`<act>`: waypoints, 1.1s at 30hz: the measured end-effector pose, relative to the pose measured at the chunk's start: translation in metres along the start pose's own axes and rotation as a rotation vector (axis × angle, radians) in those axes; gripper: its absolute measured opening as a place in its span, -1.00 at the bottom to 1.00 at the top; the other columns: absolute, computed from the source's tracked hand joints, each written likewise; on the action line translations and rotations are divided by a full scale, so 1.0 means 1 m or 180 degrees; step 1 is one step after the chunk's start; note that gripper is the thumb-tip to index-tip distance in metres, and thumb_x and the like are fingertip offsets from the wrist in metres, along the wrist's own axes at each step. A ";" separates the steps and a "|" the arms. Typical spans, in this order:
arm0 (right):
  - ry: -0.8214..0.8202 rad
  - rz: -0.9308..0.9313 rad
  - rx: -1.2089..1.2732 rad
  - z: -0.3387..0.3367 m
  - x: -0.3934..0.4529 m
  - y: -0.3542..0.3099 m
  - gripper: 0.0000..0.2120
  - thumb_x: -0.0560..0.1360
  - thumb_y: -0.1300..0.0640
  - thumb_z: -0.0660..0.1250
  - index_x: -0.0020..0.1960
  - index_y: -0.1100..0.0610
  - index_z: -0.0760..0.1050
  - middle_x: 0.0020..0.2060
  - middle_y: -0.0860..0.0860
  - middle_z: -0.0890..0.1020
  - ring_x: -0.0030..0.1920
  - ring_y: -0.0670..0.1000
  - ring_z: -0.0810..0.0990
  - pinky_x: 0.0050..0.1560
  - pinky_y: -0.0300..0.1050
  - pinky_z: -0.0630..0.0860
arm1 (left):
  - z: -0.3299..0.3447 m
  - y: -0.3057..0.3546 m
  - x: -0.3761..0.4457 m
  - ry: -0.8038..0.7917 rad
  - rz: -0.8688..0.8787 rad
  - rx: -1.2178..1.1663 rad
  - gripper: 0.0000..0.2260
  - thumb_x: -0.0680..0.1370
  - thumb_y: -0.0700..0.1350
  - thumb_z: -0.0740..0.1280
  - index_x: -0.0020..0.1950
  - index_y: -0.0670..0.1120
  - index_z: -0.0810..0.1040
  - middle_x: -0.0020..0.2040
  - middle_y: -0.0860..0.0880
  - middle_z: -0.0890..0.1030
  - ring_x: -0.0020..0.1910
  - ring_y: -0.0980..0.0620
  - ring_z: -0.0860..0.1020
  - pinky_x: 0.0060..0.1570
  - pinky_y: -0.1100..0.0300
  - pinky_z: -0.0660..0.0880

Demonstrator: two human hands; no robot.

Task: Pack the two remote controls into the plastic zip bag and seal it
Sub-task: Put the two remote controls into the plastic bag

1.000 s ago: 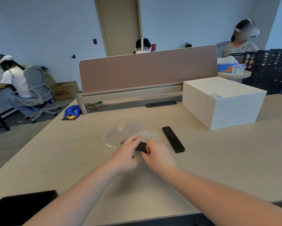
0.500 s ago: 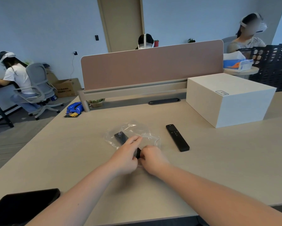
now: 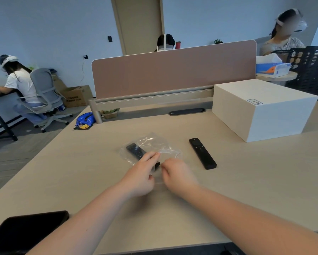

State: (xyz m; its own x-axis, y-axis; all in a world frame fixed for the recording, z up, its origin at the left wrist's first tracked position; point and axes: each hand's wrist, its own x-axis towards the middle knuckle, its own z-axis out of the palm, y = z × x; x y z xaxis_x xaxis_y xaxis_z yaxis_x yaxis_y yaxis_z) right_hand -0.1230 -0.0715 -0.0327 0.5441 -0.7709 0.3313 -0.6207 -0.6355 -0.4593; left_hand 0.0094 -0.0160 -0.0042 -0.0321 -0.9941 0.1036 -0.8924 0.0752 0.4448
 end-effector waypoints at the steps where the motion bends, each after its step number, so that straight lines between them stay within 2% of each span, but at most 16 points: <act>1: 0.0391 -0.0012 0.0016 -0.007 -0.003 0.007 -0.80 0.51 0.19 0.19 -0.09 0.22 0.58 -0.13 0.14 0.65 -0.06 0.16 0.55 -0.05 0.05 0.55 | 0.000 0.000 0.000 0.0020 0.0023 0.0029 -0.37 0.40 -0.36 0.11 0.47 -0.06 0.14 0.47 0.10 0.18 0.34 0.08 0.31 0.25 0.28 0.31; 3: 0.1069 0.0099 -0.0105 -0.019 -0.006 0.027 -0.80 0.48 0.15 0.22 -0.06 0.18 0.61 -0.15 0.11 0.67 -0.07 0.20 0.56 -0.08 0.07 0.56 | -0.001 -0.001 0.000 0.0035 0.0039 0.0057 -0.38 0.41 -0.35 0.11 0.47 -0.06 0.14 0.47 0.10 0.18 0.40 0.10 0.25 0.28 0.27 0.31; 4: 0.1136 0.0303 -0.0192 -0.025 -0.007 0.037 -0.78 0.48 0.13 0.23 0.02 0.14 0.60 -0.07 0.10 0.67 0.00 0.21 0.54 -0.01 0.07 0.54 | -0.001 -0.001 0.000 0.0029 0.0025 0.0072 -0.38 0.41 -0.35 0.11 0.46 -0.05 0.14 0.46 0.11 0.18 0.40 0.11 0.25 0.27 0.26 0.32; 5: 0.0971 0.0641 -0.0353 -0.031 -0.008 0.046 -0.73 0.50 0.08 0.22 0.14 0.10 0.54 0.05 0.07 0.62 0.12 0.20 0.50 0.10 0.06 0.49 | -0.001 0.000 0.000 0.0026 0.0010 0.0086 -0.39 0.42 -0.34 0.11 0.46 -0.05 0.14 0.46 0.12 0.18 0.39 0.10 0.26 0.25 0.26 0.33; 7: 0.0289 0.1338 -0.0831 -0.039 -0.011 0.063 -0.57 0.50 -0.10 0.21 0.33 0.00 0.35 0.24 0.04 0.49 0.30 0.14 0.35 0.23 0.07 0.35 | 0.000 0.001 0.001 0.0024 0.0006 0.0122 -0.39 0.42 -0.34 0.11 0.46 -0.05 0.14 0.46 0.12 0.18 0.39 0.10 0.26 0.25 0.25 0.34; 8: 0.0027 0.1527 -0.1002 -0.041 -0.014 0.068 -0.50 0.48 -0.17 0.20 0.36 -0.02 0.28 0.26 0.04 0.46 0.32 0.13 0.34 0.24 0.07 0.33 | 0.001 0.001 0.001 0.0020 0.0008 0.0140 -0.39 0.42 -0.33 0.11 0.46 -0.05 0.14 0.47 0.11 0.17 0.39 0.11 0.26 0.26 0.24 0.34; 10: -0.0072 0.1674 -0.1060 -0.040 -0.016 0.076 -0.51 0.50 -0.18 0.19 0.34 0.01 0.28 0.19 0.05 0.52 0.26 0.14 0.40 0.19 0.04 0.37 | 0.001 0.002 0.001 0.0017 -0.0017 0.0161 -0.39 0.42 -0.32 0.11 0.47 -0.05 0.13 0.47 0.11 0.16 0.40 0.11 0.25 0.28 0.23 0.33; 12: 0.0051 0.1596 -0.0960 -0.040 -0.014 0.080 -0.64 0.54 -0.03 0.17 0.29 0.08 0.37 0.08 0.07 0.59 0.16 0.14 0.46 0.09 0.00 0.42 | 0.000 0.004 0.000 0.0026 -0.0046 0.0165 -0.39 0.43 -0.32 0.12 0.47 -0.05 0.13 0.47 0.12 0.16 0.40 0.10 0.25 0.27 0.24 0.33; 14: 0.0187 0.1595 -0.0673 -0.044 -0.014 0.078 -0.69 0.55 0.11 0.16 0.26 0.11 0.42 0.03 0.11 0.62 0.10 0.16 0.48 0.02 -0.04 0.47 | -0.002 0.005 0.000 0.0049 -0.0058 0.0181 -0.39 0.43 -0.32 0.12 0.47 -0.05 0.13 0.47 0.11 0.16 0.40 0.09 0.26 0.26 0.24 0.33; 17: 0.0655 0.1509 0.0361 -0.059 -0.020 0.064 -0.69 0.54 0.15 0.23 0.27 0.11 0.47 0.02 0.11 0.65 0.06 0.14 0.54 -0.01 -0.10 0.50 | -0.003 0.007 0.002 0.0103 -0.0144 0.0197 -0.39 0.44 -0.32 0.12 0.47 -0.04 0.11 0.48 0.11 0.14 0.41 0.09 0.25 0.25 0.26 0.32; 19: 0.1007 0.1040 0.0926 -0.075 -0.031 0.045 -0.73 0.52 0.16 0.29 0.21 0.07 0.52 -0.04 -0.01 0.65 -0.01 -0.04 0.56 -0.06 -0.32 0.46 | -0.003 0.009 0.004 0.0112 -0.0228 0.0227 -0.40 0.45 -0.32 0.11 0.48 -0.04 0.09 0.50 0.11 0.12 0.42 0.07 0.23 0.26 0.24 0.32; 21: 0.1240 0.0551 0.1265 -0.092 -0.045 0.027 -0.77 0.49 0.18 0.34 0.11 -0.05 0.53 -0.14 -0.21 0.60 -0.11 -0.29 0.52 -0.11 -0.56 0.37 | -0.004 0.011 0.005 0.0116 -0.0321 0.0240 -0.40 0.46 -0.32 0.13 0.48 -0.05 0.09 0.50 0.09 0.11 0.44 0.04 0.22 0.28 0.23 0.29; 24: 0.1119 0.0312 0.1486 -0.106 -0.062 0.015 -0.78 0.45 0.20 0.39 0.03 -0.07 0.56 -0.18 -0.30 0.58 -0.12 -0.38 0.51 -0.08 -0.63 0.36 | -0.004 0.015 0.007 0.0138 -0.0475 0.0208 -0.41 0.45 -0.30 0.15 0.47 -0.09 0.11 0.50 0.06 0.12 0.44 0.02 0.22 0.29 0.21 0.28; 28: 0.0811 0.0234 0.1061 -0.101 -0.067 0.018 -0.83 0.41 0.21 0.44 -0.02 0.04 0.63 -0.24 -0.24 0.59 -0.14 -0.22 0.56 -0.08 -0.61 0.35 | -0.005 0.020 0.008 0.0239 -0.0499 0.0111 -0.48 0.42 -0.32 0.16 0.38 -0.09 0.26 0.44 0.04 0.23 0.34 -0.01 0.33 0.17 0.16 0.38; 30: 0.0679 0.0173 0.0826 -0.093 -0.067 0.023 -0.85 0.40 0.22 0.44 -0.03 0.10 0.64 -0.28 -0.25 0.56 -0.16 -0.16 0.55 -0.10 -0.54 0.36 | -0.007 0.023 0.007 0.0248 -0.0508 0.0115 -0.50 0.42 -0.33 0.17 0.36 -0.11 0.25 0.43 0.03 0.24 0.33 -0.04 0.33 0.18 0.07 0.41; 33: 0.0580 0.0070 0.0424 -0.078 -0.062 0.028 -0.86 0.42 0.20 0.42 -0.02 0.14 0.62 -0.25 -0.07 0.64 -0.12 0.02 0.55 -0.12 -0.36 0.37 | -0.007 0.024 0.005 0.0202 -0.0427 0.0143 -0.45 0.43 -0.33 0.15 0.42 -0.09 0.19 0.48 0.05 0.17 0.40 -0.02 0.26 0.25 0.10 0.35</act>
State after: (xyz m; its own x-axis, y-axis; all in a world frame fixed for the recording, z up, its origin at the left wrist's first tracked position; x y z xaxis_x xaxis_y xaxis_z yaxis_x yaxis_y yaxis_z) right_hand -0.2181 -0.0451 -0.0019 0.4128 -0.7874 0.4578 -0.5446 -0.6163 -0.5689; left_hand -0.0091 -0.0186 0.0137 0.1161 -0.9879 0.1024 -0.9060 -0.0631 0.4185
